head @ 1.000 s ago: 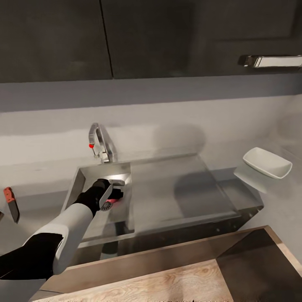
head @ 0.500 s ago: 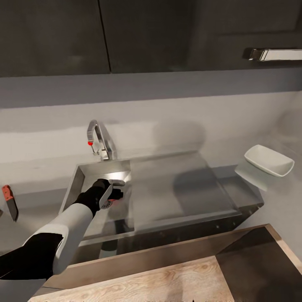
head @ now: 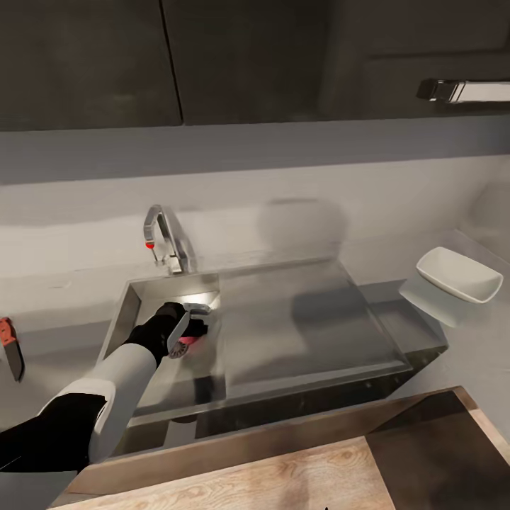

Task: In the kitchen, take the Vidalia onion out of the sink, dice it on the chopping board with the paring knife, put the diced onion into the bowl on the countertop, then place both the paring knife and the chopping board into the sink.

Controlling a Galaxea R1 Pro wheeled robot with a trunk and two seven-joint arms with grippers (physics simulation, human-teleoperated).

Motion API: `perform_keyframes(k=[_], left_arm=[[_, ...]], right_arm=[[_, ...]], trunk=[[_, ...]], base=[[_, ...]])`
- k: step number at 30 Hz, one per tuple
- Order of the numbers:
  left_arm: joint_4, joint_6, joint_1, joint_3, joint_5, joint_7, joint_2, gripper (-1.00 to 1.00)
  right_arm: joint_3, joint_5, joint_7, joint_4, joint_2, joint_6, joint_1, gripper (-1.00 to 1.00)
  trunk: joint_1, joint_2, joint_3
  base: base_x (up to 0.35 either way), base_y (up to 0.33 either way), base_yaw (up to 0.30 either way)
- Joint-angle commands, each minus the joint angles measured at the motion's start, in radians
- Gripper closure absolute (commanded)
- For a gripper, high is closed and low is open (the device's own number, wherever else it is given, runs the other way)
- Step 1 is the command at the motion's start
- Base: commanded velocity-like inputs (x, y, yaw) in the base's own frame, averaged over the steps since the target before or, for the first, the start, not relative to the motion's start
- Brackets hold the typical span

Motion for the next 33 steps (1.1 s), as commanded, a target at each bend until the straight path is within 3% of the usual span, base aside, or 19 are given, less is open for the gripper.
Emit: perform_keyframes(k=[1, 19, 20, 33], left_arm=[[-0.001, 0.005, -0.001, -0.005, 0.003, 0.004, 0.000, -1.00], [0.028, 0.005, -0.001, -0.006, 0.002, 0.003, 0.000, -1.00], [0.028, 0.005, -0.001, -0.006, 0.002, 0.003, 0.000, 1.00], [0.028, 0.005, -0.001, -0.005, 0.001, 0.003, 0.000, 1.00]], right_arm=[[-0.006, 0.006, -0.003, 0.001, 0.000, -0.003, -0.001, -1.00], [-0.006, 0.006, -0.003, 0.001, 0.000, -0.003, -0.001, -1.00], [-0.006, 0.006, -0.003, 0.001, 0.000, -0.003, -0.001, -1.00], [-0.006, 0.006, -0.003, 0.001, 0.000, -0.003, -0.001, -1.00]], trunk=[[0.001, -0.002, -0.002], [0.001, -0.002, -0.002], [0.001, -0.002, -0.002], [0.001, -0.002, -0.002]], base=[[0.007, 0.000, 0.000], [0.001, 0.000, 0.000], [0.000, 0.000, 0.000], [0.000, 0.000, 0.000]])
